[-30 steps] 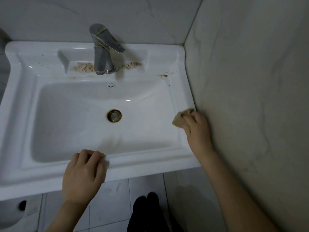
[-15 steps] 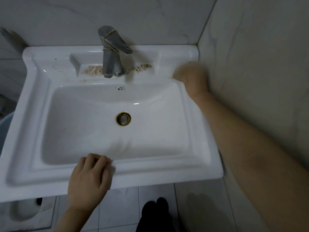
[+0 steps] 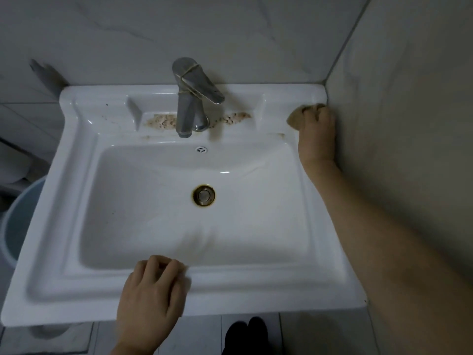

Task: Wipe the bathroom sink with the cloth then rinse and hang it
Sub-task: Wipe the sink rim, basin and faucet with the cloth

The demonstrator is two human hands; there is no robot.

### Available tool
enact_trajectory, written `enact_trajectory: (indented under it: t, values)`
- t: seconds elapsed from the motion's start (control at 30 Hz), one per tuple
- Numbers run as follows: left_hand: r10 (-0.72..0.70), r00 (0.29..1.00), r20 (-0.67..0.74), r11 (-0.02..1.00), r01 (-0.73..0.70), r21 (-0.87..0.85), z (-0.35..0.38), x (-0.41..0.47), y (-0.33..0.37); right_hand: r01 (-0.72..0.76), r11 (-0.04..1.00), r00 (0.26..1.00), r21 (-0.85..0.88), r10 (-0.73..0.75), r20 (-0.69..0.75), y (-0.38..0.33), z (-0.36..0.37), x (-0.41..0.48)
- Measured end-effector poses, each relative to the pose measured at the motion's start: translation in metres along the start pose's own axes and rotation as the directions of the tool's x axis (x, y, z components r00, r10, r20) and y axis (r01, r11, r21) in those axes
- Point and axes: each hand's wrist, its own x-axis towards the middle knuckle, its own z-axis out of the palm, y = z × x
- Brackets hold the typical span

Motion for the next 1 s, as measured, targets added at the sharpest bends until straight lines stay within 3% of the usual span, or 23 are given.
enact_trajectory:
  t: [0.03,0.1,0.17,0.3,0.43,0.53,0.63,0.7,0.8,0.87,1.0]
  values:
    - [-0.004,1.0,-0.007,1.0,0.004,0.004,0.001,0.0,0.0,-0.103,0.993,0.994,0.052,0.105,-0.027,-0.007,0.001,0.006]
    - [-0.011,1.0,0.005,1.0,0.011,0.023,0.002,0.001,0.0,-0.132,0.991,0.99,0.014,0.132,-0.056,-0.025,0.01,0.006]
    - [-0.012,0.999,0.031,0.999,0.011,0.036,0.002,0.0,0.0,-0.143,0.988,0.99,0.049,0.143,0.003,-0.042,0.024,-0.01]
    - [-0.015,0.999,0.049,1.0,0.014,0.024,0.0,0.0,-0.001,-0.053,0.99,0.998,0.134,0.05,0.028,-0.085,0.036,-0.033]
    - [-0.017,0.996,0.089,0.999,0.014,0.034,-0.001,0.0,-0.003,0.16,0.982,0.98,0.104,-0.17,0.098,-0.065,0.035,-0.023]
    - [-0.036,0.993,0.111,0.999,0.032,0.035,-0.003,0.0,-0.002,-0.031,0.991,0.997,0.131,0.021,0.079,-0.042,0.018,-0.012]
    - [-0.045,0.992,0.121,0.999,0.041,0.036,-0.003,-0.001,-0.002,-0.217,0.975,0.974,0.042,0.214,0.07,-0.04,0.016,-0.016]
    - [-0.044,0.993,0.111,0.999,0.041,0.029,-0.001,-0.001,-0.002,-0.127,0.992,0.988,-0.001,0.126,0.085,-0.047,0.021,-0.02]
    - [-0.052,0.993,0.107,0.998,0.049,0.028,0.0,0.0,-0.003,0.156,0.988,0.979,0.008,-0.155,0.131,-0.054,0.025,-0.023]
    - [-0.059,0.991,0.118,0.998,0.055,0.039,0.002,-0.001,-0.004,0.206,0.974,0.971,0.092,-0.216,0.107,-0.053,0.023,-0.026]
    - [-0.062,0.99,0.126,0.998,0.058,0.036,0.0,-0.001,-0.002,0.355,0.935,0.9,-0.013,-0.339,0.273,-0.03,0.016,-0.02]
